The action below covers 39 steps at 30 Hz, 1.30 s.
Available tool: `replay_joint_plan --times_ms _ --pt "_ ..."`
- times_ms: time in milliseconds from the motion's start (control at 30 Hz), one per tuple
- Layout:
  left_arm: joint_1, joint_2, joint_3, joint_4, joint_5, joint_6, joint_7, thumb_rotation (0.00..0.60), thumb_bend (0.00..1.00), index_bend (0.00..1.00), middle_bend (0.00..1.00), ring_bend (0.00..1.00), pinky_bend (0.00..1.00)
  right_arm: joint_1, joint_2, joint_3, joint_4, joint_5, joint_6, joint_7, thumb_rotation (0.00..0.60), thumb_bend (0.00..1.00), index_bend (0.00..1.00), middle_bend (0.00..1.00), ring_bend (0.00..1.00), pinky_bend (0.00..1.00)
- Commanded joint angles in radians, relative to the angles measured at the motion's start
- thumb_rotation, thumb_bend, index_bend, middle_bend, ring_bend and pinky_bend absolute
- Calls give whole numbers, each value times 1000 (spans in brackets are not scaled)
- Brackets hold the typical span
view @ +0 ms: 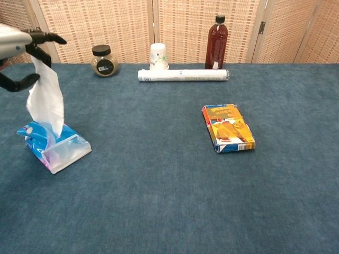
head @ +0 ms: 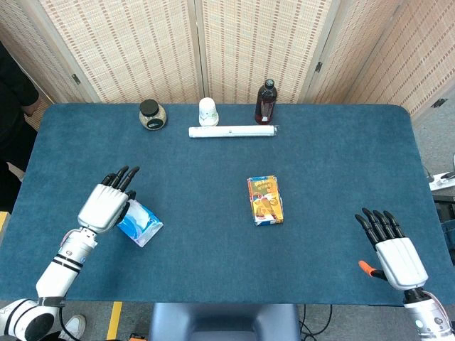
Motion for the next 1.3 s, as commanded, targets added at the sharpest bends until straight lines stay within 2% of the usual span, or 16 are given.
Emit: replay_joint_plan --times_ms 33,200,300,567,800,900,1033,1100,1167,1300 --pt "-8 56 -37 -73 -10 35 23 600 633 626 76 54 256 -1 1 0 -1 -1 1 1 600 61 0 0 0 11" --pt "3 115 -65 -129 -27 78 13 600 633 624 77 56 256 -2 4 -2 -1 -7 7 6 600 61 0 0 0 11" --pt "25 133 -59 -118 -33 96 -23 600 633 625 77 56 256 -3 4 -3 -1 -11 10 6 600 61 0 0 0 11" --pt "108 106 -2 49 -4 142 -185 600 634 622 80 56 257 0 -2 -3 0 -3 -3 -9 600 61 0 0 0 11" --pt "182 27 47 210 22 171 -370 600 634 621 81 56 257 3 -14 -2 0 9 -17 -38 600 61 0 0 0 11" --pt "211 -11 70 253 49 187 -436 600 632 615 79 55 255 3 -18 -1 0 12 -21 -46 600 61 0 0 0 11" --pt "233 -46 88 281 77 212 -463 600 624 588 69 51 239 4 -19 -1 -1 15 -24 -51 600 61 0 0 0 11" --pt "264 -81 111 289 101 246 -481 600 590 510 37 34 216 4 -18 2 -2 18 -22 -50 600 61 0 0 0 11" --pt "286 -105 123 294 119 275 -490 600 514 340 1 5 185 4 -17 2 -3 19 -22 -49 600 61 0 0 0 11" --pt "325 -130 143 298 152 321 -502 600 376 66 0 0 137 4 -15 4 -4 22 -21 -45 600 61 0 0 0 11"
